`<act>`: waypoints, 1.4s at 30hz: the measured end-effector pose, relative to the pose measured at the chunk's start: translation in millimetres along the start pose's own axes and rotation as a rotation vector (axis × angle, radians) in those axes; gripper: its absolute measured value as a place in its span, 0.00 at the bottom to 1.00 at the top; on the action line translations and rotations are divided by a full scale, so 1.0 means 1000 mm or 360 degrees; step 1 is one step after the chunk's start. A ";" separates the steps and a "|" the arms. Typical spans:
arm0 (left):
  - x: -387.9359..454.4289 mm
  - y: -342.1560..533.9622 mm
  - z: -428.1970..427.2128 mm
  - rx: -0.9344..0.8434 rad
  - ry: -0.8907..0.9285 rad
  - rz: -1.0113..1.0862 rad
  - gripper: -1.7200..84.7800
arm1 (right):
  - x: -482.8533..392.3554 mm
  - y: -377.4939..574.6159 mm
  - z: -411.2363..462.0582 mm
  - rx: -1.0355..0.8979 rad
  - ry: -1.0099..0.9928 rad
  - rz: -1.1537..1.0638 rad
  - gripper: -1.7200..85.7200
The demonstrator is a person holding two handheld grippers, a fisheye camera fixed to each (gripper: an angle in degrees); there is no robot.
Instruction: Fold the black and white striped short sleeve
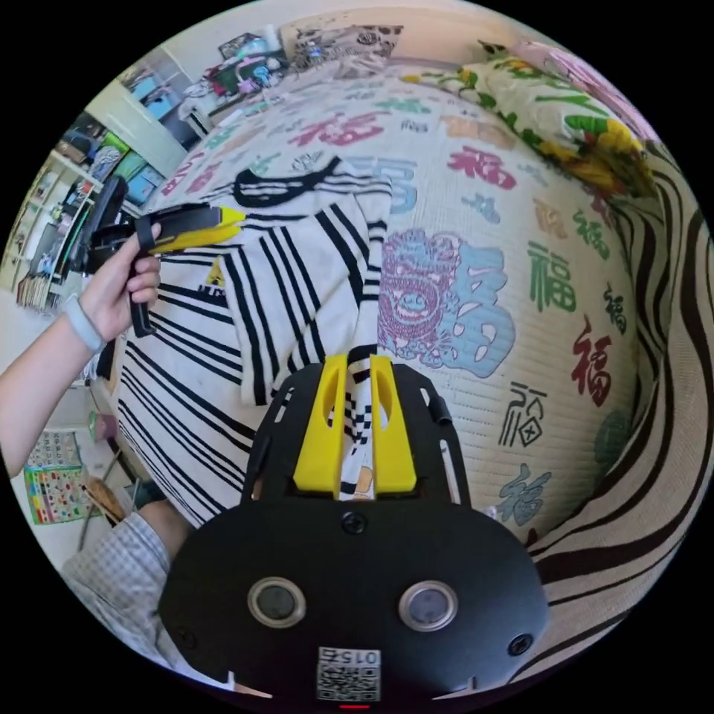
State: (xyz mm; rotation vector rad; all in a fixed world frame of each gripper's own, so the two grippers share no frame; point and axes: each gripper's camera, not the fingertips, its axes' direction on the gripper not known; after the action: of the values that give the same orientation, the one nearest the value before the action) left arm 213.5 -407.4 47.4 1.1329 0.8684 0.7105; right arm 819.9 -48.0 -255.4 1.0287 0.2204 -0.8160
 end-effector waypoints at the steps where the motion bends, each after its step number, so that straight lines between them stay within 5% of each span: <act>1: 0.008 -0.010 0.018 -0.0074 -0.0028 0.0038 0.10 | 0.000 -0.004 0.021 -0.0066 0.0016 0.0010 0.08; 15: 0.071 0.034 -0.009 -0.0003 -0.0181 0.0227 0.03 | -0.038 -0.003 0.094 0.0175 0.0012 -0.0128 0.02; 20: 0.072 0.060 0.007 -0.0130 -0.0347 0.0222 0.01 | -0.094 -0.024 0.174 -0.0043 -0.0112 -0.0347 0.02; 36: 0.173 0.073 0.023 -0.0148 -0.0791 0.0526 0.01 | -0.165 -0.038 0.357 -0.0182 0.0296 -0.0162 0.01; 42: 0.179 0.064 0.001 -0.0182 -0.0698 0.0544 0.01 | -0.187 -0.041 0.415 -0.0124 0.0421 -0.0062 0.01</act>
State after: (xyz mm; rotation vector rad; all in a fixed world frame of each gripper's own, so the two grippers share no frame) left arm 299.5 -239.9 69.2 1.2843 0.2626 0.7395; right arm 578.6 -309.2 32.2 1.0600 0.4955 -0.6992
